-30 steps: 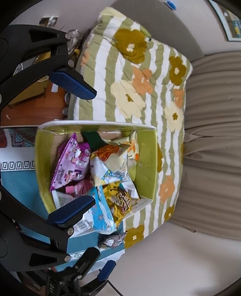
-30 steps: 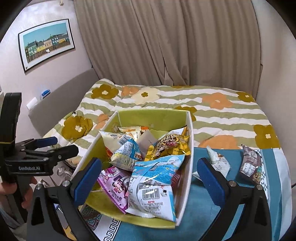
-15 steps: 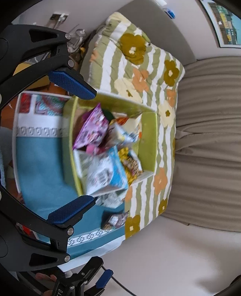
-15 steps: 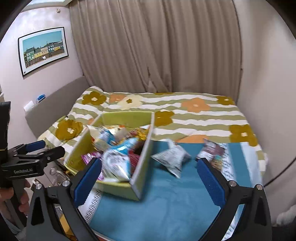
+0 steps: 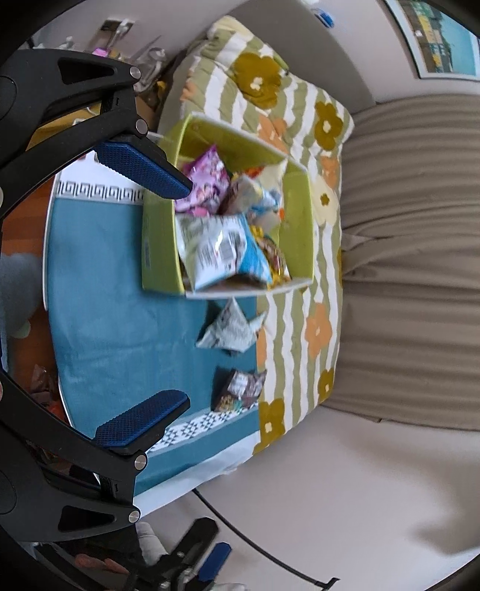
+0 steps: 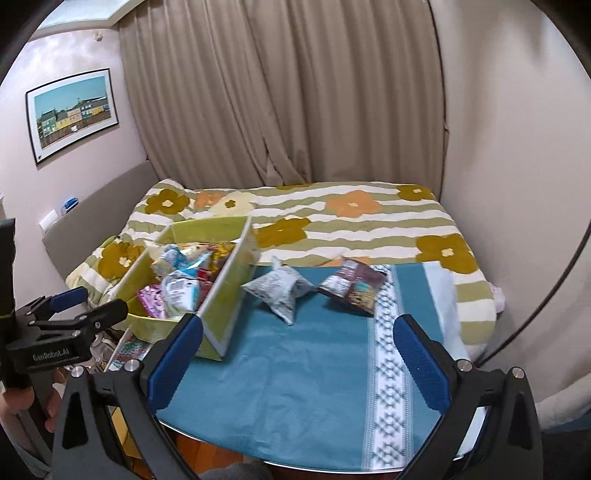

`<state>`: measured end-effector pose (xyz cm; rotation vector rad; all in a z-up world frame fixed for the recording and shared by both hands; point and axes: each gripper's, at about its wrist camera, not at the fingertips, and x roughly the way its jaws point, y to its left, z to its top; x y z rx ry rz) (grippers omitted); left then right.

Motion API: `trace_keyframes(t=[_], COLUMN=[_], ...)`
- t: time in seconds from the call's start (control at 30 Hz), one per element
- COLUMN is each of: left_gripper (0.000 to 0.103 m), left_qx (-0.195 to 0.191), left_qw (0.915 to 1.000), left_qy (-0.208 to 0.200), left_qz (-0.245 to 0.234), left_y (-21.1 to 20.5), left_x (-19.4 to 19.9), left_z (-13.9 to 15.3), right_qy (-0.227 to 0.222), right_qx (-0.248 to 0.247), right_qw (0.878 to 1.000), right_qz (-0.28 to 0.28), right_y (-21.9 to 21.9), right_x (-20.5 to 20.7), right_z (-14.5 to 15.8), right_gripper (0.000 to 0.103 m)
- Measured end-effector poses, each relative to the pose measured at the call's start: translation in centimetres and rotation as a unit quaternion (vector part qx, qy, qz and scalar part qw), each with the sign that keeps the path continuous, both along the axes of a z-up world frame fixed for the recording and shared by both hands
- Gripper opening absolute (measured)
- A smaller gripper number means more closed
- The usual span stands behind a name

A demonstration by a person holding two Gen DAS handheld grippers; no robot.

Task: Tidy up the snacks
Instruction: 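Open both tools over the box and withdraw toward the remaining bags, then grasp the white printed bag with the left tool while the right tool grasps the purple bag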

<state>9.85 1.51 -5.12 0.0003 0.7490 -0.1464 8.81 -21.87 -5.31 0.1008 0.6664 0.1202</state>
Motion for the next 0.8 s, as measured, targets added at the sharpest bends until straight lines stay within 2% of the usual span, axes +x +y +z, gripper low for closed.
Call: trace_keyframes(t=[0.17,0.33,0.53,0.8], left_gripper=[0.103,0.103,0.103,0.103], left_qx=[0.028,0.064,0.11,0.182], left_qw=[0.9994,0.9968,0.9915,0.9763], left_qy=[0.002,0.012,0.039,0.1], left_qz=[-0.022,-0.047,-0.057,-0.061], left_y=[-3.8,-8.2,-12.2,-15.5], left_x=[1.8,6.1,13.7,21.7], left_z=[-1.0,-3.7,-7.6,-13.8], right_qy=[-0.003,0.008,0.054,0.127], right_qx=[0.01,0.01,0.041,0.085], right_qw=[1.0,0.999,0.996,0.986], right_qz=[-0.015,-0.037,-0.059,-0.073], right_y=[-3.2,-5.8,-9.1,-11.3], right_x=[1.2,4.1,10.7,19.5], right_z=[0.3,-0.6,-3.7,-9.2], right_gripper=[0.103,0.103,0.103,0.103])
